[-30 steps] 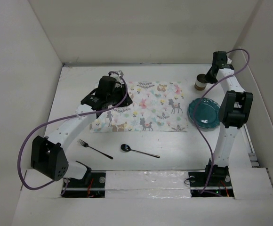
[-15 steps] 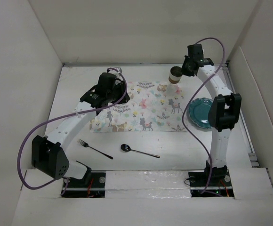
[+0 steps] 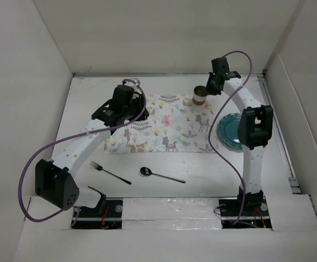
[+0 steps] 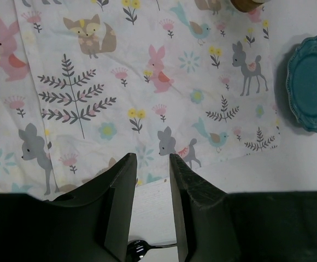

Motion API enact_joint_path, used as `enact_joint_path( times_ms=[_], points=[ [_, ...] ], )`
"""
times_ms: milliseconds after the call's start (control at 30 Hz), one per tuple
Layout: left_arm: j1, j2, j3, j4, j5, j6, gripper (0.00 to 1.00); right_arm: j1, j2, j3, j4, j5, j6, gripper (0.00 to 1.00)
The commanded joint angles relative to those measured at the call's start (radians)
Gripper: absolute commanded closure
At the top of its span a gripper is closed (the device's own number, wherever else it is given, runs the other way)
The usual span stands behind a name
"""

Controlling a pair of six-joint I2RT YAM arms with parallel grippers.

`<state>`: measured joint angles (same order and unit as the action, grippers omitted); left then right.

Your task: Set the dinner table for one person

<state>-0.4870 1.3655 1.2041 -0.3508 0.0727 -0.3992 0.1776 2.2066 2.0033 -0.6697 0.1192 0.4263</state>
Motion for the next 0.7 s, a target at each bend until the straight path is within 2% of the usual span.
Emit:
enact_joint_path(
  times_ms=[0, 167, 367, 400, 467, 500, 567, 633, 667],
  points=[
    [0.002, -0.045, -0.009, 0.003, -0.013, 0.008, 0.72, -0.001, 0.011, 0.002, 0.021, -0.021, 0.009, 1.0],
    [0.002, -0.045, -0.011, 0.007, -0.013, 0.007, 0.72, -0.001, 0.018, -0.006, 0.024, -0.02, 0.015, 1.0],
    [0.002, -0.045, -0.02, 0.009, -0.013, 0.008, 0.72, -0.001, 0.002, -0.012, 0.027, -0.012, 0.022, 0.77],
    [0.002, -0.046, -0.021, 0.009, -0.013, 0.01, 0.72, -0.001, -0.001, -0.011, 0.024, -0.013, 0.023, 0.68],
    [0.002, -0.049, -0.015, 0.009, -0.01, 0.01, 0.72, -0.012, -0.027, -0.011, 0.025, -0.056, 0.022, 0.59],
    [0.002, -0.049, -0.012, 0.007, -0.007, 0.013, 0.72, -0.023, -0.041, -0.015, 0.041, -0.078, 0.017, 0.5],
    [0.002, -0.048, 0.005, -0.002, -0.004, 0.023, 0.72, -0.05, -0.123, -0.035, 0.056, -0.159, 0.009, 0.41],
    [0.002, -0.046, 0.017, -0.008, 0.001, 0.031, 0.72, -0.062, -0.152, -0.052, 0.076, -0.17, 0.02, 0.38],
    [0.002, -0.048, 0.028, -0.01, 0.004, 0.037, 0.72, -0.09, -0.23, -0.12, 0.093, -0.173, 0.034, 0.38]
  ],
)
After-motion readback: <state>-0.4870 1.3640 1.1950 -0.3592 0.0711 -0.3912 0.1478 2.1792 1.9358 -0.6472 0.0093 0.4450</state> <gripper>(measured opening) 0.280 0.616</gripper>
